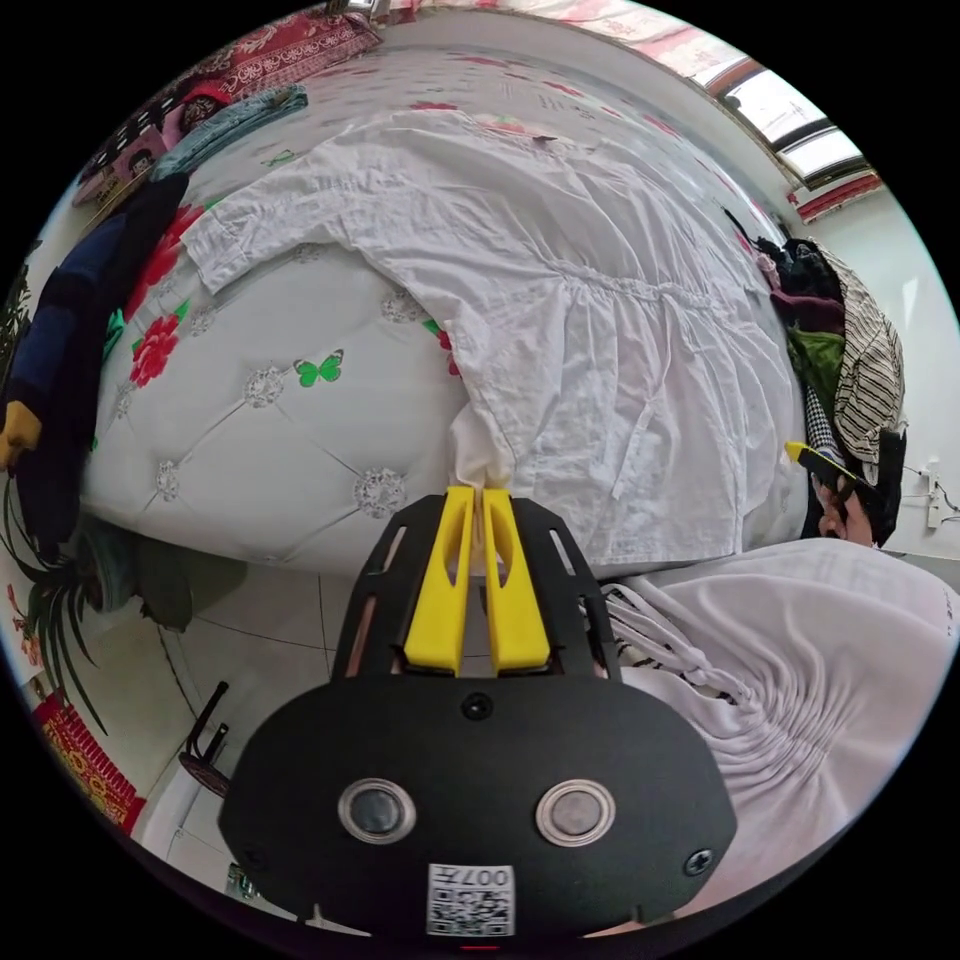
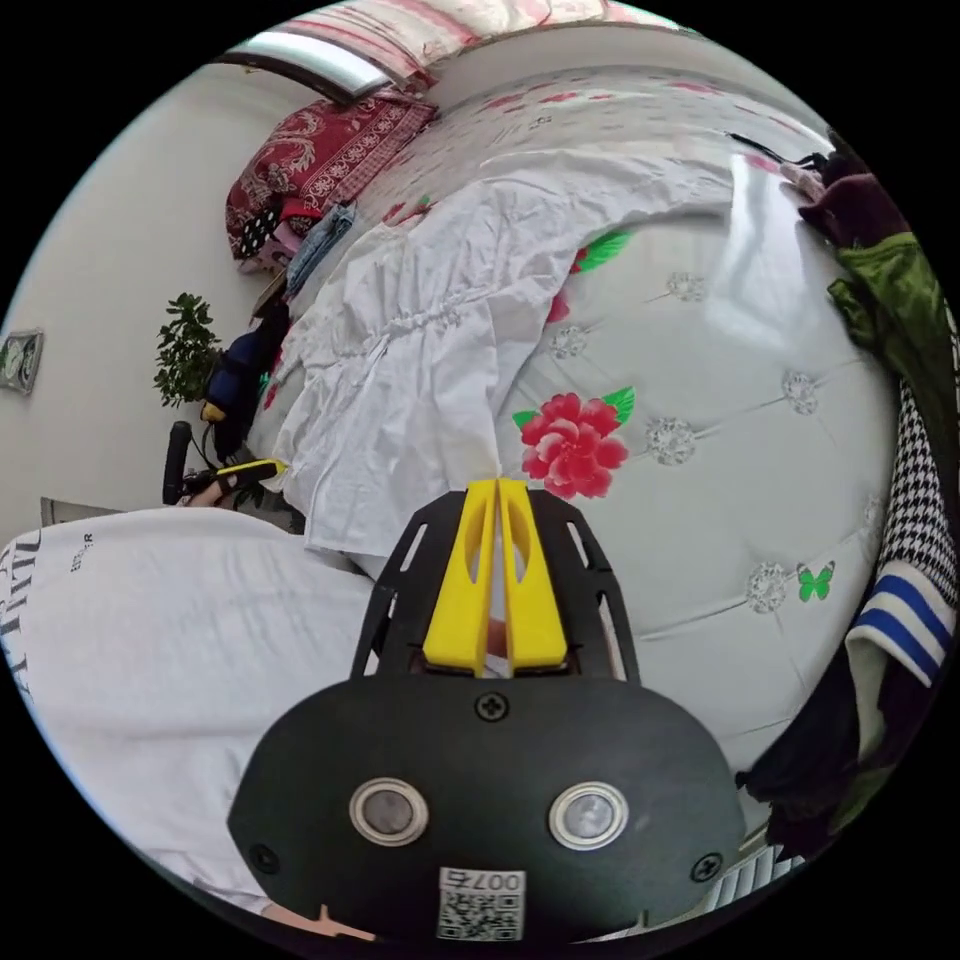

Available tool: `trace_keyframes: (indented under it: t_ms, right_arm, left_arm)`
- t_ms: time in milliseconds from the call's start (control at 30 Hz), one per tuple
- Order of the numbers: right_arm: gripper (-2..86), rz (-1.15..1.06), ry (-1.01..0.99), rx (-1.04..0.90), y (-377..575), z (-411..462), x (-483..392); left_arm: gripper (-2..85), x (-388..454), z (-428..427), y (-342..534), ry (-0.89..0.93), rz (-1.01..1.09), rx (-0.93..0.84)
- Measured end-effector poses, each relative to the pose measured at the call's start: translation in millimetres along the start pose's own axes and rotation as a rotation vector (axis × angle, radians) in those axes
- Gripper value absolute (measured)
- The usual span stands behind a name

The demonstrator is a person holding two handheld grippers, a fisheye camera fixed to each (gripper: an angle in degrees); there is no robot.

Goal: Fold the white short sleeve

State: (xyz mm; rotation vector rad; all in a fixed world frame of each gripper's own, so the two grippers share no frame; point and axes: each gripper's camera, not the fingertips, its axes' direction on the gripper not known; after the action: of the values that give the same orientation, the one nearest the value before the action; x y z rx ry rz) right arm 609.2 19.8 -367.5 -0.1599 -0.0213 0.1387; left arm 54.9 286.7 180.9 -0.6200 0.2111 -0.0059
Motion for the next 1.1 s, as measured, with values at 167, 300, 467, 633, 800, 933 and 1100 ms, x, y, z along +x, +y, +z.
trace_keyframes:
  t_ms: [167, 300, 467, 633, 800, 933, 1100]
  right_arm:
    - [0.6, -0.184, -0.213, 0.272, -18.6, -97.1, -38.9]
    - [3.4, -0.053, -0.100, 0.089, -15.9, -62.9, -8.7]
    - [6.3, 0.046, -0.025, 0.005, 25.6, -24.7, 3.8]
    - [9.8, -0.026, -0.059, -0.110, 23.6, 12.2, -22.9]
    - [13.4, -0.147, -0.031, -0.129, -8.8, 34.4, -72.2]
    - [13.7, -0.151, -0.057, -0.037, -31.4, 6.8, -87.7]
    - [12.3, -0.151, 0.011, -0.001, -17.2, -36.3, -73.8]
  left_arm:
    - [-0.9, -10.2, -2.1, 8.1, 0.066, -0.039, -0.004]
    - [-0.9, -13.8, -0.8, 10.0, 0.078, -0.087, -0.007]
    - [-0.9, -17.0, -9.0, 16.4, 0.086, -0.114, 0.014]
    - [-1.0, -24.7, -15.7, 17.4, 0.122, -0.152, 0.007]
    - [-1.0, -22.8, -25.5, 16.0, 0.103, -0.131, 0.009]
    - [-1.0, -24.1, -37.1, 20.2, 0.113, -0.123, 0.028]
    - [-1.0, -28.7, -42.0, 33.7, 0.145, -0.127, 0.045]
